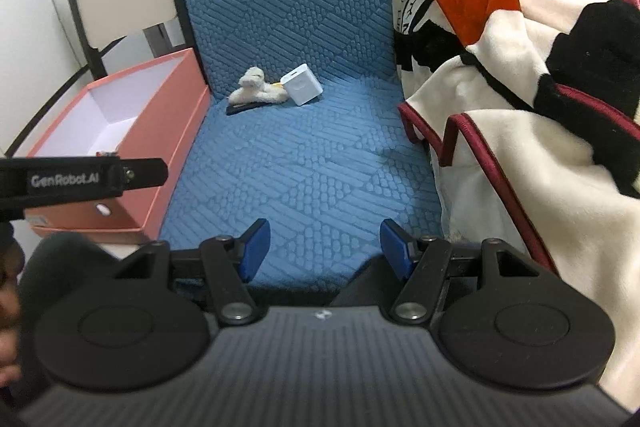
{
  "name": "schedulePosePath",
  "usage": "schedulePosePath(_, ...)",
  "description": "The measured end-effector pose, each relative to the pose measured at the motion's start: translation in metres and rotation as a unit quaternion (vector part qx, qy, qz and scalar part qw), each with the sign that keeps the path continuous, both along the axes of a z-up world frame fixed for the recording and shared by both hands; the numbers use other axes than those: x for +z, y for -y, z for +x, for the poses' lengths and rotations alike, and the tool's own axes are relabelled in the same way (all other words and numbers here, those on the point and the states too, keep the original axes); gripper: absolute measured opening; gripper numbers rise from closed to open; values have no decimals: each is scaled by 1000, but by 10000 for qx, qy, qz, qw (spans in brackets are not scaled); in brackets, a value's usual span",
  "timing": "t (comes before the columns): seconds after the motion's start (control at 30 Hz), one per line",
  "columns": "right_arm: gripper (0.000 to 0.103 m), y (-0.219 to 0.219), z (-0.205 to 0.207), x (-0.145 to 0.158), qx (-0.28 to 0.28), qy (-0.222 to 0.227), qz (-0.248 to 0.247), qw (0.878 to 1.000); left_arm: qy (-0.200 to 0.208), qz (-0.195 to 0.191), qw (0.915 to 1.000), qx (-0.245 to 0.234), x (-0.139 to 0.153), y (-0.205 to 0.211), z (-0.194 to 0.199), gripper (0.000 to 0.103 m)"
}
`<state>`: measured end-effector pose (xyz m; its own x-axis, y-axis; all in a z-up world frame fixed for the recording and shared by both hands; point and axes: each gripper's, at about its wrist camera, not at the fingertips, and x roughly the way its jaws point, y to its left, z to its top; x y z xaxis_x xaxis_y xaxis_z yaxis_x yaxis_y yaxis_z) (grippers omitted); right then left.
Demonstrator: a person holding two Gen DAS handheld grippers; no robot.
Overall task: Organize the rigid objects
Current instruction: 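Withdraw both tools from the box back toward the chair seat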
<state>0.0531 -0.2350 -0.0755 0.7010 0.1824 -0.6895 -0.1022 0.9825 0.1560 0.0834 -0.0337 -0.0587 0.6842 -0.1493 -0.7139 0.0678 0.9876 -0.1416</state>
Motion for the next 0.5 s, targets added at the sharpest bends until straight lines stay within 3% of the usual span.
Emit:
schedulePosePath(0.23,64,-9,35,-21,-63,31,-228,9997,2,-110,9999,-133,-22,4,45,48)
schedulePosePath(0.5,64,-14,73,-42,-154,-118,80,9998,-98,-83,9998,-124,-61,6,93,48)
